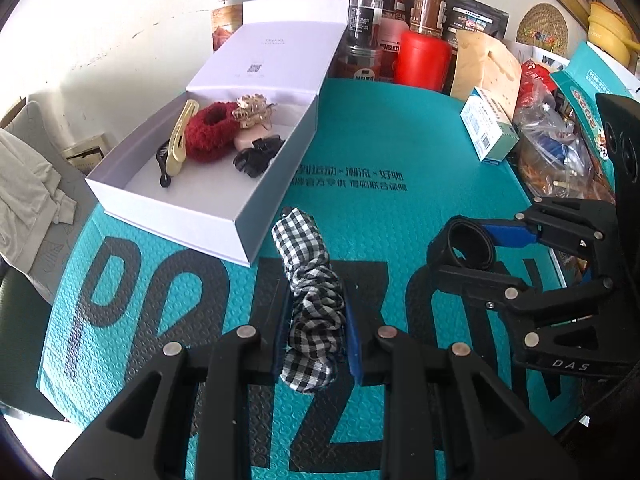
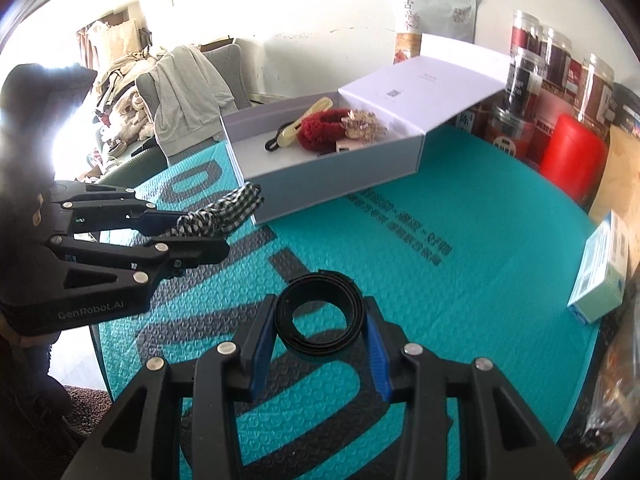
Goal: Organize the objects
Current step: 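Lift the gingham scrunchie and black band and carry them toward the box, then carry the gingham scrunchie and black band over the box and lower them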
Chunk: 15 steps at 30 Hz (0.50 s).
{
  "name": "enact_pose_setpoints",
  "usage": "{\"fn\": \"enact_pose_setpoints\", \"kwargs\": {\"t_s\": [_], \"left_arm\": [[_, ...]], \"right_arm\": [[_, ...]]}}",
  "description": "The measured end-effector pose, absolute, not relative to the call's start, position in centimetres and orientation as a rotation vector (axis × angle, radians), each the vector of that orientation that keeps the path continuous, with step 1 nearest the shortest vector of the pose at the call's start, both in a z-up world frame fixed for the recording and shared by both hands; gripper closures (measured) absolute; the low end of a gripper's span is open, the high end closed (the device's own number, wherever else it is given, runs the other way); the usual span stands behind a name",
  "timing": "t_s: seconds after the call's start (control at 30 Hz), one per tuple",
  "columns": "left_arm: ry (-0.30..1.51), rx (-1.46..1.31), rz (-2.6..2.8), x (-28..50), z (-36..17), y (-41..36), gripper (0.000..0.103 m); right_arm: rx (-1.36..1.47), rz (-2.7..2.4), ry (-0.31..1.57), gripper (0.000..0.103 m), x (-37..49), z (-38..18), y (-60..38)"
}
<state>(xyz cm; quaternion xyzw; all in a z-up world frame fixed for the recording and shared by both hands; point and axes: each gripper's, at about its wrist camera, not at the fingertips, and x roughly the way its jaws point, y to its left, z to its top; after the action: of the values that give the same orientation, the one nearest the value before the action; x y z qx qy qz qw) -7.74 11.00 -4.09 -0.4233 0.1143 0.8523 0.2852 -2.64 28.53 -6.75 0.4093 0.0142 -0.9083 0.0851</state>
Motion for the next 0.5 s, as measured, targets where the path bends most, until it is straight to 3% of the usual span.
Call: {"fn": "enact_pose_setpoints", "kwargs": {"t_s": [0.5], "left_arm": [[0.273, -1.116, 2.335, -10.2, -1.3, 9.6, 0.08]], "right_arm": [[1.16, -2.668, 0.092, 0.062, -5.4, -4.2, 27.1]]}}
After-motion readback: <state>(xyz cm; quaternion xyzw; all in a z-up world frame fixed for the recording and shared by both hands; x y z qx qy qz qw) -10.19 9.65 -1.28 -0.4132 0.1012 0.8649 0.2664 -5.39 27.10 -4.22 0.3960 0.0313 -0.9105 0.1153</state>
